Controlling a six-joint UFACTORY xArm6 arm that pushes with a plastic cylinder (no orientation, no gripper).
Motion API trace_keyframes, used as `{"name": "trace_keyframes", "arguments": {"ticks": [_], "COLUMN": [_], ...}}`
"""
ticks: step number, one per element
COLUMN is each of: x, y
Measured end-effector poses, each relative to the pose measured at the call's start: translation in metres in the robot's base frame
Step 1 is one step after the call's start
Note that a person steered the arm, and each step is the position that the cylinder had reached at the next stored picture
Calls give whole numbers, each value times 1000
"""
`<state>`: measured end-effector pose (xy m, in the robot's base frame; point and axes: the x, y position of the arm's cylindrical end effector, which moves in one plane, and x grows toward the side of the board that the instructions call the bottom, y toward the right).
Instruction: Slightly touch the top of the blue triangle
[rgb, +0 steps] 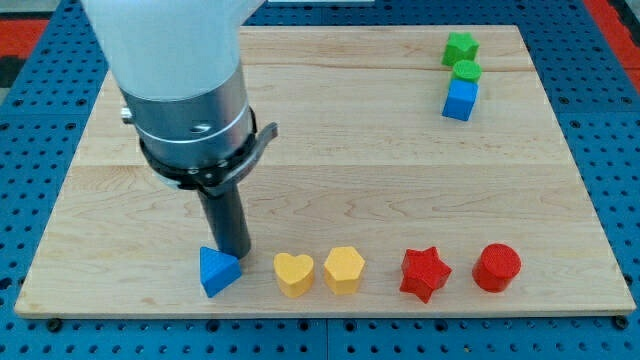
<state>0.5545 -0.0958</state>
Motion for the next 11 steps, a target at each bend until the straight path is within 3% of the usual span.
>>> {"name": "trace_keyframes", "arguments": {"ticks": [2, 6, 8, 9, 10, 11], "x": [-21, -7, 7, -12, -56, -67], "y": [-33, -3, -17, -9, 42, 132]}}
